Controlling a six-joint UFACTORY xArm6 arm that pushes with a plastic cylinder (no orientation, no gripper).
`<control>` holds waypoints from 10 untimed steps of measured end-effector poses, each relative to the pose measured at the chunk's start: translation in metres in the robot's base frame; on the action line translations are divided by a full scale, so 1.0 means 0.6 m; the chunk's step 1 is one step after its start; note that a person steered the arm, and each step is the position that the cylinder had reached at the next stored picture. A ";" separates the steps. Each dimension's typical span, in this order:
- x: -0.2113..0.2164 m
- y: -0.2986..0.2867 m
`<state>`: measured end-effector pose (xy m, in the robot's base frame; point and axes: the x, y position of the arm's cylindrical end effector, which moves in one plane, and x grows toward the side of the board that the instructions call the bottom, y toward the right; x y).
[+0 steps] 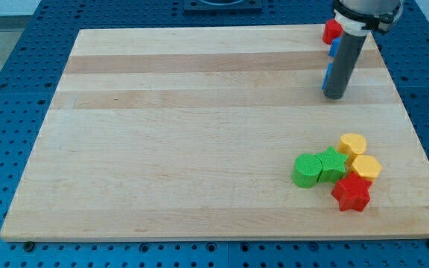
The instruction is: Move the blue cube below the blue triangle
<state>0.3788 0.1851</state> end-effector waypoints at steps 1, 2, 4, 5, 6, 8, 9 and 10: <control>-0.015 -0.014; -0.023 -0.037; -0.036 -0.036; -0.047 -0.018; -0.056 -0.004; -0.056 0.009; -0.056 0.009; -0.052 0.007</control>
<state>0.3473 0.1894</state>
